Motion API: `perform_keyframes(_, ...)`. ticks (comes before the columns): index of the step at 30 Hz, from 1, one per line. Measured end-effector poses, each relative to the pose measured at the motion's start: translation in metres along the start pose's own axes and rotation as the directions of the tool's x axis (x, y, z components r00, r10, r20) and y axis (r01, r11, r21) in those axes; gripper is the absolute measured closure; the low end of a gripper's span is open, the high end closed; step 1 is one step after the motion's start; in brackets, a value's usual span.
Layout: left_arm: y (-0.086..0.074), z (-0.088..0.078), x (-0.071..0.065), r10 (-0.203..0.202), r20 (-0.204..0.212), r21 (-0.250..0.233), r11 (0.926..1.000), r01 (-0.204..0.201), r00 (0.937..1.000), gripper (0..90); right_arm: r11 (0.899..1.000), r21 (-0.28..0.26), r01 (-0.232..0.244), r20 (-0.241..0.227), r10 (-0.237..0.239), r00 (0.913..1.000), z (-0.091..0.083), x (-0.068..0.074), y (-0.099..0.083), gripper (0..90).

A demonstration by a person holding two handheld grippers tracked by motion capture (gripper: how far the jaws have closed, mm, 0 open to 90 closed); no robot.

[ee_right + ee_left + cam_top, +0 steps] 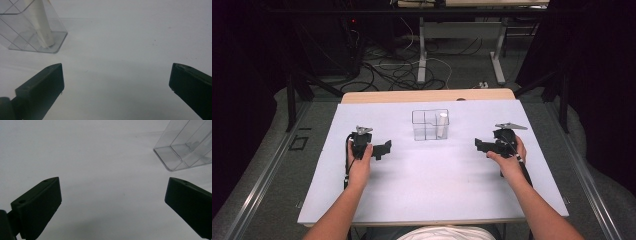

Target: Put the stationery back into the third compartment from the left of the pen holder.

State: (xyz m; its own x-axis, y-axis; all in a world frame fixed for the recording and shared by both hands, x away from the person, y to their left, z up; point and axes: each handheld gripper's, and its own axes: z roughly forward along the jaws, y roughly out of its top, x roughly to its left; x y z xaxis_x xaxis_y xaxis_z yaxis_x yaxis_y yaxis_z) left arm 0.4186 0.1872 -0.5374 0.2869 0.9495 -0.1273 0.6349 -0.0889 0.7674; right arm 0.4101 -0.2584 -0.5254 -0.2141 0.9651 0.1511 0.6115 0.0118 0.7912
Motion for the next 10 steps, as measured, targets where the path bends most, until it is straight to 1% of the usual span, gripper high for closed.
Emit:
perform_keyframes(4,0.0,0.0,0.0007,-0.003,0.001,-0.006,1.0,0.003,1.0,0.8,1.0,0.004,0.01,0.026,-0.01,0.9996,0.0017,-0.0028,-0.0031,0.0)
perform_keyframes(10,-0.0002,0.0015,0.0001,-0.002,0.0,-0.002,1.0,0.002,1.0,0.8,1.0,0.013,0.023,0.037,-0.023,0.999,0.0042,-0.0032,-0.0048,0.0)
